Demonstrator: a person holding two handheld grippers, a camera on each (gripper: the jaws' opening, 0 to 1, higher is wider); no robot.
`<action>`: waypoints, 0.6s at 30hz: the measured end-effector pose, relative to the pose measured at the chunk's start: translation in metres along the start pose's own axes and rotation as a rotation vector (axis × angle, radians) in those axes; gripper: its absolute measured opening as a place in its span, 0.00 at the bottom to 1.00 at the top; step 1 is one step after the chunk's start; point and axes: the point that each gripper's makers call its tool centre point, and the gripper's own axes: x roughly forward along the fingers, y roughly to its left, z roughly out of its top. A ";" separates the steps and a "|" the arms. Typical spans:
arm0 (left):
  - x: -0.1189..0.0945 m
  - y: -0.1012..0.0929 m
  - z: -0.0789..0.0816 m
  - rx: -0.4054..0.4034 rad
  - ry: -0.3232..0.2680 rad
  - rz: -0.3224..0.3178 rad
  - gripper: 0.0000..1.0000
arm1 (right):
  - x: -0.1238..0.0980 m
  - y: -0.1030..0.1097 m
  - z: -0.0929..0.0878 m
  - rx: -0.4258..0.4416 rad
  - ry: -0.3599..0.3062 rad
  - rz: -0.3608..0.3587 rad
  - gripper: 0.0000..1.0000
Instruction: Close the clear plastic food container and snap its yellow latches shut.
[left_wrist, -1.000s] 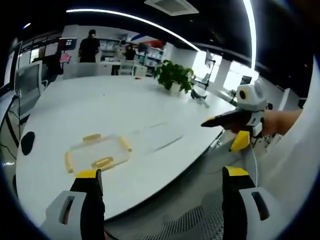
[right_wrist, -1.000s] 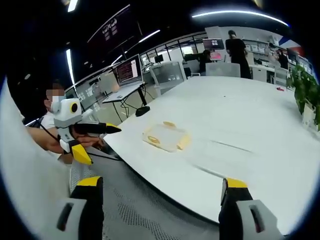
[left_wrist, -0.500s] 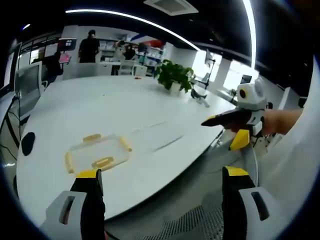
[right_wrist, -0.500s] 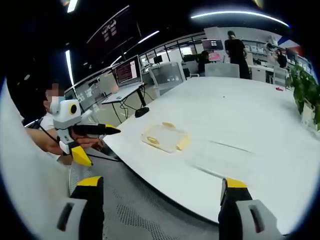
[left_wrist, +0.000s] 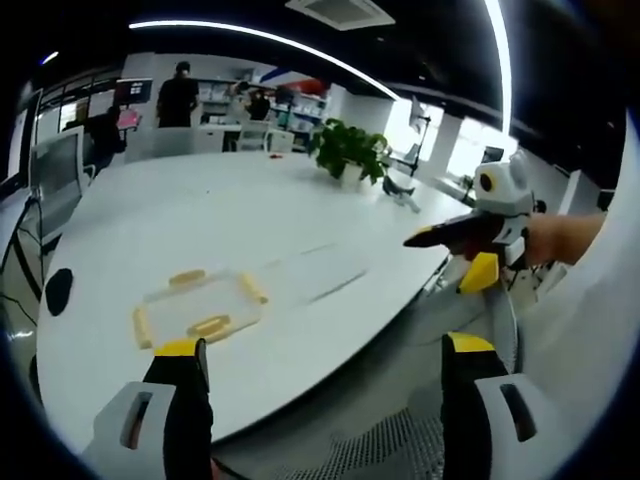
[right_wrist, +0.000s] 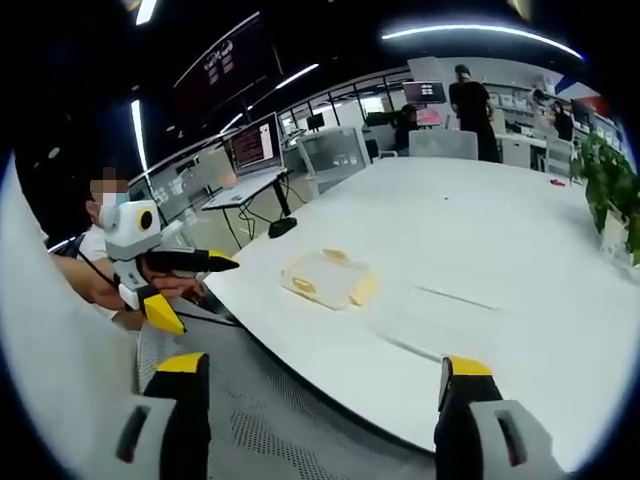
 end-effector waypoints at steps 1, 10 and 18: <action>0.000 0.000 0.000 -0.001 -0.001 -0.002 0.96 | 0.000 0.000 0.000 -0.002 0.000 0.000 0.95; -0.003 0.000 0.001 0.049 0.014 -0.019 0.95 | 0.001 0.001 -0.005 -0.080 0.042 -0.011 0.93; -0.007 0.009 0.003 0.080 0.026 -0.020 0.93 | 0.008 0.003 0.000 -0.090 0.039 -0.006 0.92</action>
